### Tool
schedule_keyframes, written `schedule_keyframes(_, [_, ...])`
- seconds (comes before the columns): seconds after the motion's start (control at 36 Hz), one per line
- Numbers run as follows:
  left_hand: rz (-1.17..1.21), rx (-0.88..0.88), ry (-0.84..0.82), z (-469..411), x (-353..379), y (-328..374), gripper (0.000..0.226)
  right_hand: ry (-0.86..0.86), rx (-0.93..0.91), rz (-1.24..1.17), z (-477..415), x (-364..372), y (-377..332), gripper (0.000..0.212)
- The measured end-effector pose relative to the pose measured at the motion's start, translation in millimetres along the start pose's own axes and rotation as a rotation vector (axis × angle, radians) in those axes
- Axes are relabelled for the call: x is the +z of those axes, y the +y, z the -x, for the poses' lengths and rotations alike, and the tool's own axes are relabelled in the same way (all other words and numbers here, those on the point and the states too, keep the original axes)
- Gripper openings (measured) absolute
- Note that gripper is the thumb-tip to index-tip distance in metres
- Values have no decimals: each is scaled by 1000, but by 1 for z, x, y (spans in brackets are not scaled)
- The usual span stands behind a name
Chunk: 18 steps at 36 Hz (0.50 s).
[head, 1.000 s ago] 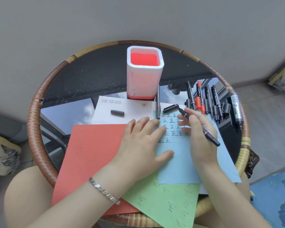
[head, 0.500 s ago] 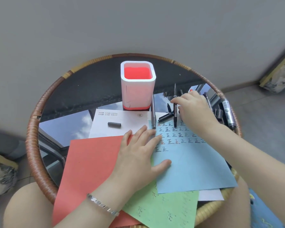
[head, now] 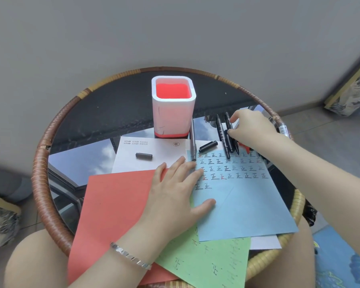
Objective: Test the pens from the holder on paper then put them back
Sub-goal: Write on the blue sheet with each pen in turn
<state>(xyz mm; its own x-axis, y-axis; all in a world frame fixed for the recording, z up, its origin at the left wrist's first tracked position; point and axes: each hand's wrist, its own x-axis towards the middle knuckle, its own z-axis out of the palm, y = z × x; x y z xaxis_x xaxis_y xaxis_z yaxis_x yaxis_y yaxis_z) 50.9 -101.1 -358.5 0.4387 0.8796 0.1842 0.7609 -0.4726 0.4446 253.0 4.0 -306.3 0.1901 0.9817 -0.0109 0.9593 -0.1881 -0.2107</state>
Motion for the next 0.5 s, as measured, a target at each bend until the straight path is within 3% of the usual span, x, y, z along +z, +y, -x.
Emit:
schedule_keyframes(0.11, [4, -2, -1, 1, -1, 0, 68, 11, 48, -2, 2, 4, -10, 31])
schedule_keyframes(0.25, [9, -9, -2, 1, 0, 1, 68, -3, 111, -475, 21, -10, -12, 29])
schedule_keyframes(0.33, [4, -5, -9, 1, 0, 1, 71, -105, 137, -856, 45, -16, -9, 25])
schedule_keyframes(0.42, [9, -6, -4, 1, 0, 1, 70, -126, 115, -1047, 68, -10, 0, 10])
schedule_keyframes(0.5, [10, -10, -12, 1, 1, 1, 69, -21, 117, -1227, 90, -1, 8, 27])
